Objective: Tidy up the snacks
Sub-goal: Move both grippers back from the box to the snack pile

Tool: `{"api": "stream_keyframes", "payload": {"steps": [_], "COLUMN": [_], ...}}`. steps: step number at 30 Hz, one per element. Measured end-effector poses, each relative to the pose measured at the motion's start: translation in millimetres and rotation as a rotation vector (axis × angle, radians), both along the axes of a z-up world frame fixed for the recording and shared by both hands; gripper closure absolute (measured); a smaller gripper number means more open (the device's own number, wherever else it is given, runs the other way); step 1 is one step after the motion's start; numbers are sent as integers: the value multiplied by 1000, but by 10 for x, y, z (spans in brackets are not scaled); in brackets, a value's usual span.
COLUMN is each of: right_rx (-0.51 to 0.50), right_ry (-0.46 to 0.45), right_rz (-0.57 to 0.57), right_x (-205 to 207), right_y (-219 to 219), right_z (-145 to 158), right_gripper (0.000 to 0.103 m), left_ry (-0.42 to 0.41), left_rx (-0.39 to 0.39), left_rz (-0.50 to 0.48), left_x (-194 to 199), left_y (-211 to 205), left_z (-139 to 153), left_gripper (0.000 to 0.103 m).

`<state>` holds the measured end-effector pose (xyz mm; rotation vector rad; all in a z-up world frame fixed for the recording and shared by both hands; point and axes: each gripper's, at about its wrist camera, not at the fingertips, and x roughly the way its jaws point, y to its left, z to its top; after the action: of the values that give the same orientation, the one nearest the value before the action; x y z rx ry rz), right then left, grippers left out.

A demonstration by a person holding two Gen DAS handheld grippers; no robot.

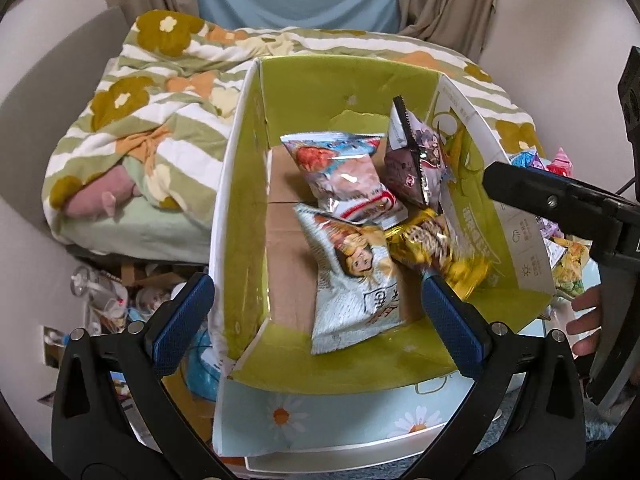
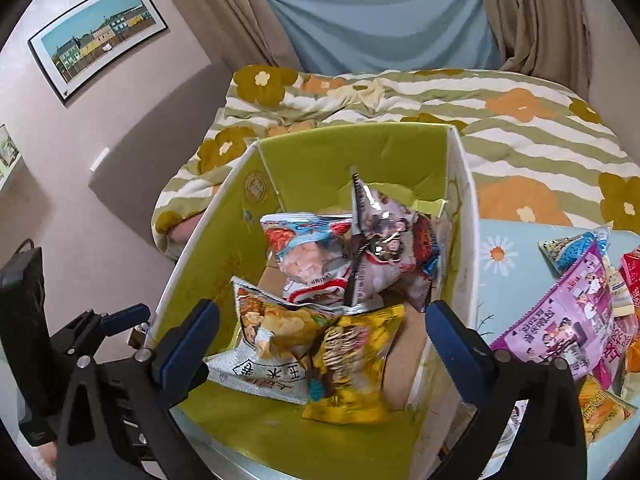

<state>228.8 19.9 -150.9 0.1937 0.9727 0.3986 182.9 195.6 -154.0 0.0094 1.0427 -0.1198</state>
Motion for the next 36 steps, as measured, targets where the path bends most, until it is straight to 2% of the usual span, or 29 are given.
{"api": "stream_keyframes", "payload": {"steps": [4,12,19,26,30,36], "right_rx": [-18,-43,-75,-94,-139,-183], "right_ry": [7,-13,-37,-88,-122,-125], "right_rz": [-13,-11,-74,-206,-279,-296], "right_x": [-10,-119,-345,-665,-833,-957], "right_y": [-41,-84,-341,-972,-1404,-2094], "right_z": [-1,180,436,704,812,804], "right_gripper": [1,1,0,0,0,0], "left_ry": [14,-9,-50,-79,-86,-92], "left_rx": [-11,-19,-47,-74,-64,-77], "left_rz": [-3,-38,-147,-252,-288,-307], "left_x": [17,26,29,-47,-116,-244], "left_y": [-8,-83,-398,-948,-1303,-1922], "left_z": [0,165,347,485,514,521], "left_gripper": [0,0,0,0,0,0]}}
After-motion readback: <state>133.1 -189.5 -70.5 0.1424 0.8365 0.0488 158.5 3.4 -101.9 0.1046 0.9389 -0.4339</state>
